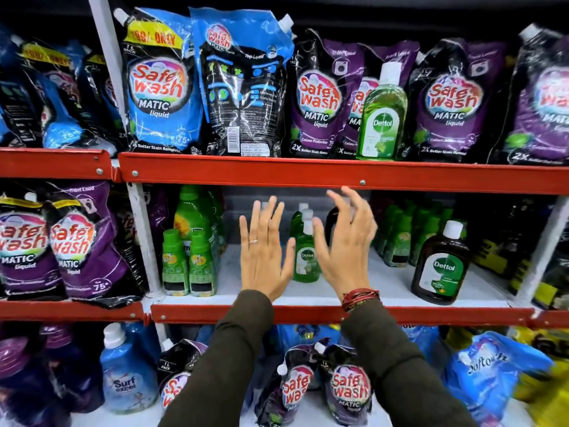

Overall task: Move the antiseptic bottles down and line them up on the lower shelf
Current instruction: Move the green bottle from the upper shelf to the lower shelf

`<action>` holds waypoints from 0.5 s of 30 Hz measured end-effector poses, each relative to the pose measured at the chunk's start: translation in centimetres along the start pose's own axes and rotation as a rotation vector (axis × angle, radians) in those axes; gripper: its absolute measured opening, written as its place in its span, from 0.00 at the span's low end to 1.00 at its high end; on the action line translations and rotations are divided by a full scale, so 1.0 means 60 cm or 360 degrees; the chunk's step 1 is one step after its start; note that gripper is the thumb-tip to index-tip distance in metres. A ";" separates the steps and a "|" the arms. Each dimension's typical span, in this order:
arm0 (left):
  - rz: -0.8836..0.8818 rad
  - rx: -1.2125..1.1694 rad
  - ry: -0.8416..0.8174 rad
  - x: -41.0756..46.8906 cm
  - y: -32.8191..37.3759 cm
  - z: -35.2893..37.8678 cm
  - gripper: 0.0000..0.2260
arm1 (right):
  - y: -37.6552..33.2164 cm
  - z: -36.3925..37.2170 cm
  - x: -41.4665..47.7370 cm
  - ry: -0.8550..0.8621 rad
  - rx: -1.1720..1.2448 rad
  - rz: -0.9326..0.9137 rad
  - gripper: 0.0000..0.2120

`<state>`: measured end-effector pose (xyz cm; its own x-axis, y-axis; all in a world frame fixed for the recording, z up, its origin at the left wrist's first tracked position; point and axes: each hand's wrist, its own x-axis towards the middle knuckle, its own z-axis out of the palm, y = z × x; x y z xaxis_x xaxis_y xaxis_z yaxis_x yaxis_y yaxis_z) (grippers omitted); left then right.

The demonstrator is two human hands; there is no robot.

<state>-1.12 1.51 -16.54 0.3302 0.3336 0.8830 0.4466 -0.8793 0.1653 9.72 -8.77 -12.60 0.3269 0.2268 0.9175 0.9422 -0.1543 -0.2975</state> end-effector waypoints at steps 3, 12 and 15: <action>0.0070 0.0077 0.0071 0.062 0.034 -0.010 0.31 | 0.004 -0.036 0.064 0.0158 -0.0033 0.0004 0.21; 0.0114 0.0301 0.0111 0.182 0.089 -0.013 0.31 | 0.048 -0.095 0.233 0.0241 0.0000 0.0311 0.29; 0.0109 0.0346 0.0069 0.189 0.085 -0.006 0.31 | 0.071 -0.105 0.269 -0.0077 0.0400 0.0511 0.32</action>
<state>4.61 0.69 -5.56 0.3321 0.2566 0.9077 0.5946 -0.8039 0.0097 18.56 -11.84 2.62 0.6048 0.2509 0.7558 0.7784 0.0138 -0.6276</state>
